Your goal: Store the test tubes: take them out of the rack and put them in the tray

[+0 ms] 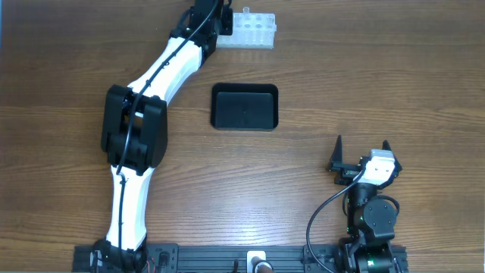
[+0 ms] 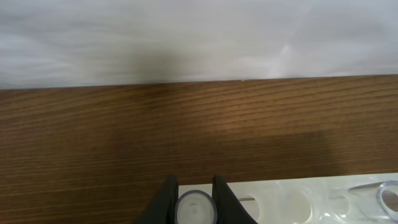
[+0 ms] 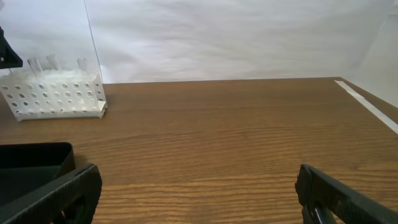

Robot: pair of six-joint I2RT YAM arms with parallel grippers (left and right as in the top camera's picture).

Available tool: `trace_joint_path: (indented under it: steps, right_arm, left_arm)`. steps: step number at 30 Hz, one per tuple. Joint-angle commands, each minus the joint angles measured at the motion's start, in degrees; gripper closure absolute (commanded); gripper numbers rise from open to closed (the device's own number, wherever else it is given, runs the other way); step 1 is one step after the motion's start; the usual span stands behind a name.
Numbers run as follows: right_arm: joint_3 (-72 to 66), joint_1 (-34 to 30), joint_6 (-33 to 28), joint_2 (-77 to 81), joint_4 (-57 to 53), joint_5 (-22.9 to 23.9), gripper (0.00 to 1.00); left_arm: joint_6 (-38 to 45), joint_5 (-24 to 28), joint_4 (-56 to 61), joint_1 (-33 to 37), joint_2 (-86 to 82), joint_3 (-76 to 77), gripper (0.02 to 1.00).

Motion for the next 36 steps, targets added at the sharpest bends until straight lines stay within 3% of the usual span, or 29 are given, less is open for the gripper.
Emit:
trace_joint_path:
  steps: [1, 9, 12, 14, 17, 21, 36]
  right_arm:
    - [-0.4, 0.2, 0.1, -0.4, 0.0, -0.1, 0.009]
    - [-0.4, 0.2, 0.1, -0.4, 0.0, -0.1, 0.007]
    - [-0.4, 0.2, 0.1, -0.4, 0.0, -0.1, 0.007]
    - [-0.4, 0.2, 0.1, -0.4, 0.0, -0.1, 0.009]
    - [-0.4, 0.2, 0.1, -0.4, -0.1, -0.1, 0.007]
    - [-0.4, 0.2, 0.1, -0.4, 0.0, -0.1, 0.007]
    - [-0.4, 0.2, 0.1, -0.4, 0.0, -0.1, 0.007]
  left_arm:
    - [1.3, -1.0, -0.1, -0.6, -8.5, 1.4, 0.91]
    - [2.2, -4.3, -9.2, -4.1, -25.6, 1.4, 0.917]
    - [-6.0, -5.5, -23.1, -6.7, -29.7, 1.4, 0.936]
    - [-15.5, -8.9, -34.9, -8.9, -29.8, 1.2, 0.952]
    - [-23.4, -10.6, -43.1, -11.5, -28.7, -3.4, 0.945]
    - [-27.7, -10.4, -43.2, -12.3, -25.7, -9.9, 0.943]
    - [-27.7, -9.4, -42.3, -12.3, -13.9, -10.5, 0.925]
